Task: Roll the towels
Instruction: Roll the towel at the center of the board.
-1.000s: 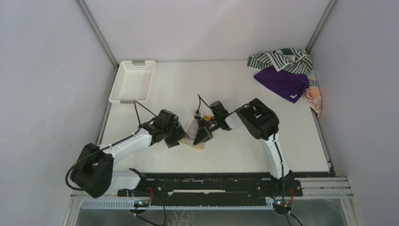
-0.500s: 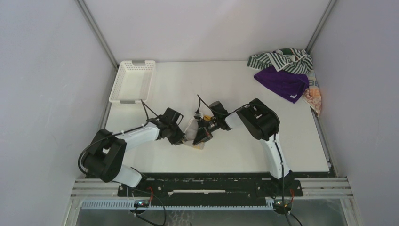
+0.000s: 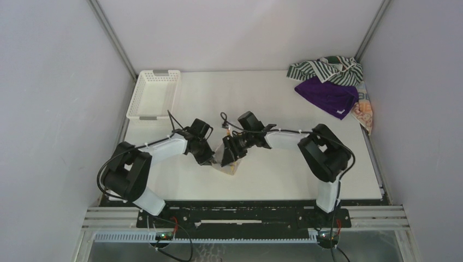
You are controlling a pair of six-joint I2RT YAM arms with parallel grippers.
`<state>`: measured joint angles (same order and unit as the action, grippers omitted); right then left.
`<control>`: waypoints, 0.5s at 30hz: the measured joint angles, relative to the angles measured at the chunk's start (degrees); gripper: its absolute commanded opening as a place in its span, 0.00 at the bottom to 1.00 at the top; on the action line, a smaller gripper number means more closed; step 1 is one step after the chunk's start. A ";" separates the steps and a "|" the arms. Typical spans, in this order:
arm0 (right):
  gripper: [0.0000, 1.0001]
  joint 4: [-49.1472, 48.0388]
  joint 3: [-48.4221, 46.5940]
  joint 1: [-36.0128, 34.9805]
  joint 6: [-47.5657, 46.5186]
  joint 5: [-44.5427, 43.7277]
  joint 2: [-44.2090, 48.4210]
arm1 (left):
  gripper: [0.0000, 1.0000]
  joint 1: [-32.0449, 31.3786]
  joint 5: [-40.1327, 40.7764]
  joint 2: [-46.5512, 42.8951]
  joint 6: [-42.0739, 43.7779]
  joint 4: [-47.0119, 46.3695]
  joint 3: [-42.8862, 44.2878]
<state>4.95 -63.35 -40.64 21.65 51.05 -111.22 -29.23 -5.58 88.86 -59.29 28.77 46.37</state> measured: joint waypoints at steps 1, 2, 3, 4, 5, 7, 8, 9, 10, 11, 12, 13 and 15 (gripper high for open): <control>0.52 1.46 0.00 -0.98 -1.99 -3.52 2.10 | 0.00 0.31 -0.42 0.33 0.50 0.57 0.39; 0.52 2.93 0.00 -2.43 -4.20 -7.67 4.26 | 0.00 0.50 -0.81 0.72 1.05 1.07 0.79; 0.52 4.17 0.00 -4.33 -6.36 -12.44 6.25 | 0.00 0.66 -1.11 1.20 1.66 1.81 1.44; 0.52 5.14 0.00 -6.38 -8.22 -16.92 7.85 | 0.00 0.70 -1.29 1.55 2.08 2.23 1.84; 0.52 6.03 0.00 -9.03 -10.27 -22.14 9.33 | 0.00 1.07 -1.49 1.97 2.86 2.95 2.43; 0.53 7.02 0.00 -14.34 -13.77 -31.28 11.28 | 0.00 1.84 -2.03 2.89 4.44 4.92 3.72; 0.53 7.32 0.04 -16.92 -15.52 -35.85 11.91 | 0.00 2.32 -2.16 3.23 5.03 5.79 4.24; 0.53 7.41 0.11 -18.73 -16.74 -39.10 12.20 | 0.00 2.69 -2.16 3.50 5.57 6.67 4.68; 0.53 7.63 0.15 -21.35 -18.34 -43.34 12.37 | 0.00 2.95 -2.12 3.67 6.08 7.43 5.03; 0.54 7.72 0.28 -23.39 -19.61 -46.88 12.37 | 0.00 3.13 -2.12 3.80 6.47 8.04 5.27; 0.53 7.82 0.44 -24.79 -20.50 -49.44 12.37 | 0.00 3.26 -2.10 3.91 6.93 8.68 5.51; 0.54 8.15 0.57 -25.99 -21.29 -51.98 12.37 | 0.00 3.30 -2.05 4.02 7.23 9.14 5.64; 0.54 8.66 0.61 -27.54 -22.43 -56.96 12.04 | 0.00 3.39 -2.08 4.15 7.67 9.77 5.90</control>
<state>13.61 -62.74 -68.18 -0.78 -5.91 -99.18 -25.85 -7.66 93.01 -51.62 38.54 52.27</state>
